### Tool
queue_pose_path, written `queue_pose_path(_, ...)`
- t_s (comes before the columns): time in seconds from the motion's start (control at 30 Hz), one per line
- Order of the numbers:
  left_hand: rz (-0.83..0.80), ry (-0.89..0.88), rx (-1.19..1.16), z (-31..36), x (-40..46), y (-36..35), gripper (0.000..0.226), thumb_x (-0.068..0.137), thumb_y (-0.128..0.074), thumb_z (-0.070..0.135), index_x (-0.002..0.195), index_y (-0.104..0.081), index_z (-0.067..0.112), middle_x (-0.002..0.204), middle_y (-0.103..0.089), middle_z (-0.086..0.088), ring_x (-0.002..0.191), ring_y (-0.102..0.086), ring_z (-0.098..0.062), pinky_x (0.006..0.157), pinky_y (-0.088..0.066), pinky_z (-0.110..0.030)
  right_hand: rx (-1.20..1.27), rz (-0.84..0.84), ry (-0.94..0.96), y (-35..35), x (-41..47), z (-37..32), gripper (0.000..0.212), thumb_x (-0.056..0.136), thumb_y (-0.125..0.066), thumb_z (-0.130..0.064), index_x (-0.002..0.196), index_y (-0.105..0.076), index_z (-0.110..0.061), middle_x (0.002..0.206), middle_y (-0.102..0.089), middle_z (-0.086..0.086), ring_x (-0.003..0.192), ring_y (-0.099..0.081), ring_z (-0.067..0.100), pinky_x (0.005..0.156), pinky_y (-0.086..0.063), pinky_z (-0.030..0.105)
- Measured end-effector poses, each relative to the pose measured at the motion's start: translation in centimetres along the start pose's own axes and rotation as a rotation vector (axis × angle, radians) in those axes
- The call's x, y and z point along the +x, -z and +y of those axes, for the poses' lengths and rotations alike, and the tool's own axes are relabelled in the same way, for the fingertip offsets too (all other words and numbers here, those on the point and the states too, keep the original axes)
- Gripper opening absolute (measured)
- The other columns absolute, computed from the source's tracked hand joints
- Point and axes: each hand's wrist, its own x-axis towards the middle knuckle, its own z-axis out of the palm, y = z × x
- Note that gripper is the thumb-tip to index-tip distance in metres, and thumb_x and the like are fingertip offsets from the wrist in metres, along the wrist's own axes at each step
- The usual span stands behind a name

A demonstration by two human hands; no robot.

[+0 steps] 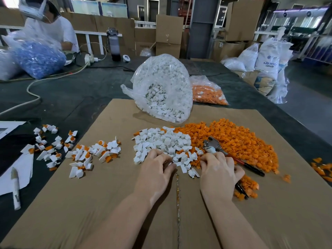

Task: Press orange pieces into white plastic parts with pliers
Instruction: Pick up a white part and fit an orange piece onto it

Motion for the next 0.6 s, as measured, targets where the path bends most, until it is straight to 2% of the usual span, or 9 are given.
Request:
queue_pose_path(0.13, -0.032, 0.015, 0.008, 0.07, 0.01, 0.01, 0.029, 0.086, -0.065, 0.033, 0.11, -0.064, 0.017, 0.099, -0.043, 0.01, 0.093, -0.046, -0.006, 0.075, -0.028, -0.008, 0.039, 0.041, 0.007, -0.06, -0.06, 0.03, 0.006, 0.079, -0.072, -0.01, 0.085, -0.072, -0.01, 0.086, -0.065, 0.01, 0.084, -0.055, 0.033, 0.081, -0.024, 0.044)
queue_pose_path(0.27, -0.034, 0.009, -0.031, 0.13, -0.26, 0.29, 0.025, 0.082, -0.069, 0.031, 0.104, -0.062, 0.022, 0.09, -0.049, 0.015, 0.082, -0.046, -0.002, 0.069, -0.032, -0.002, 0.009, 0.041, 0.055, -0.16, -0.1, -0.03, 0.017, 0.074, -0.077, -0.01, 0.09, -0.074, -0.013, 0.086, -0.066, 0.01, 0.083, -0.055, 0.035, 0.078, -0.028, 0.045)
queue_pose_path(0.43, -0.025, 0.077, -0.139, 0.35, -0.48, 0.56, 0.019, 0.079, -0.073, 0.021, 0.089, -0.059, 0.028, 0.081, -0.053, 0.014, 0.071, -0.049, -0.002, 0.063, -0.035, -0.002, -0.01, -0.066, 0.003, -0.15, 0.1, 0.41, 0.012, 0.088, -0.063, -0.018, 0.095, -0.072, -0.016, 0.097, -0.064, 0.004, 0.095, -0.05, 0.027, 0.086, -0.019, 0.041)
queue_pose_path(0.53, -0.019, 0.109, -0.187, 0.42, -0.5, 0.65, 0.018, 0.085, -0.067, 0.017, 0.086, -0.056, 0.032, 0.08, -0.056, 0.012, 0.073, -0.051, -0.002, 0.063, -0.035, -0.001, 0.038, -0.046, -0.03, 0.08, 0.05, 0.32, 0.014, 0.091, -0.058, -0.018, 0.092, -0.071, -0.014, 0.095, -0.065, 0.003, 0.095, -0.051, 0.025, 0.087, -0.021, 0.04)
queue_pose_path(0.6, -0.015, 0.127, -0.221, 0.6, -0.43, 0.53, 0.019, 0.087, -0.064, 0.015, 0.09, -0.057, 0.032, 0.08, -0.056, 0.01, 0.076, -0.052, -0.003, 0.064, -0.034, 0.0, 0.148, 0.004, -0.026, 0.33, -0.03, 0.17, 0.011, 0.09, -0.059, -0.015, 0.091, -0.07, -0.012, 0.091, -0.066, 0.004, 0.091, -0.054, 0.026, 0.086, -0.022, 0.04)
